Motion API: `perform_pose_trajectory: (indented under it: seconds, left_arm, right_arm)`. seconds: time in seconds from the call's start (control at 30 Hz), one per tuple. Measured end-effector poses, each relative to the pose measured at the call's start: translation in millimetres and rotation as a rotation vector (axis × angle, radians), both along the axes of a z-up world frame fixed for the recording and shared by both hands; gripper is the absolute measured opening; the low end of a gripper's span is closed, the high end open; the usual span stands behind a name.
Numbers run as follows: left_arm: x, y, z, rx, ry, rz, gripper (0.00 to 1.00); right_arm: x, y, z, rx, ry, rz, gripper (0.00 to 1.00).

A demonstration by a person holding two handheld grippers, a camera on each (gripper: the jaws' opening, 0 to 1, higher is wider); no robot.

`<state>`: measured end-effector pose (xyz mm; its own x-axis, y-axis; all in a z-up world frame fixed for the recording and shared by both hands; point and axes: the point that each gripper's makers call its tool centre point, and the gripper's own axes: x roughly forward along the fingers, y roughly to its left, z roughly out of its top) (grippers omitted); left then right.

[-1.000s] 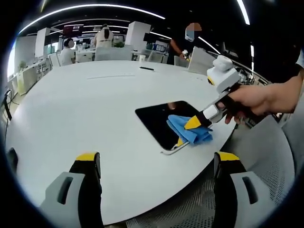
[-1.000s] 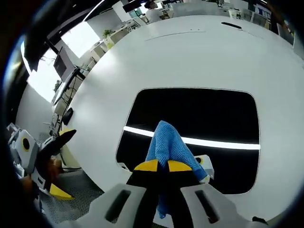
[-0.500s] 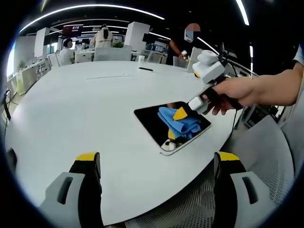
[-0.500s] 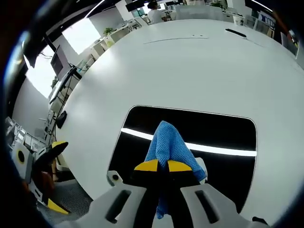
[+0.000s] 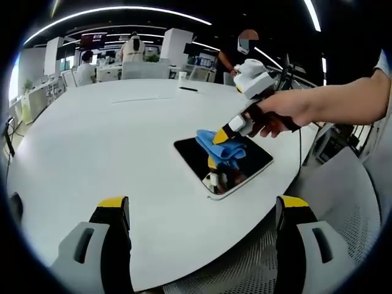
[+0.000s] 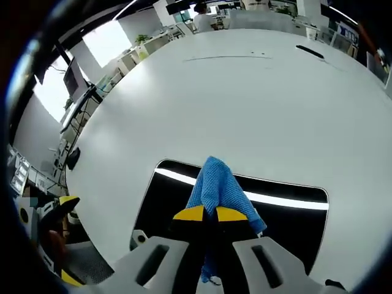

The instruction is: Wipe the mirror surface with the cleaning cloth until all visible marks leave the cleaned area.

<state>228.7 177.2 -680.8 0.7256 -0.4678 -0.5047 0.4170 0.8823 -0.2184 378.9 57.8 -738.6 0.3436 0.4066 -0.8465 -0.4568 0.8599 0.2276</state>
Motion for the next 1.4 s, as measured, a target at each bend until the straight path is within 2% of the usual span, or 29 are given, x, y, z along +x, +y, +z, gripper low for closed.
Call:
perform_pose_trajectory:
  seconds: [0.27, 0.53, 0.6, 0.77, 0.9, 1.4]
  left_arm:
    - [1.1, 0.9, -1.5, -0.006, 0.004, 0.003, 0.98]
    - [1.5, -0.4, -2.8, -0.011, 0.009, -0.004, 0.98]
    - [2.1, -0.4, -2.0, -0.014, 0.006, -0.001, 0.98]
    - [2.1, -1.6, -1.6, -0.013, 0.005, -0.003, 0.98]
    - [2.7, -1.4, -0.9, -0.024, 0.0, 0.004, 0.98]
    - [1.8, -2.2, -2.2, -0.016, 0.01, 0.001, 0.98]
  right_arm:
    - [13.0, 2.7, 0.4, 0.002, 0.015, -0.021, 0.0]
    - [18.9, 5.4, 1.7, -0.012, 0.012, 0.003, 0.0]
    - [20.8, 6.4, 1.3, -0.012, -0.008, 0.034, 0.0]
    - [26.0, 7.9, 0.7, 0.016, 0.019, -0.025, 0.0]
    - [26.4, 9.8, 0.4, -0.012, 0.006, 0.003, 0.0]
    - [26.5, 9.6, -0.1, -0.007, 0.002, 0.031, 0.0]
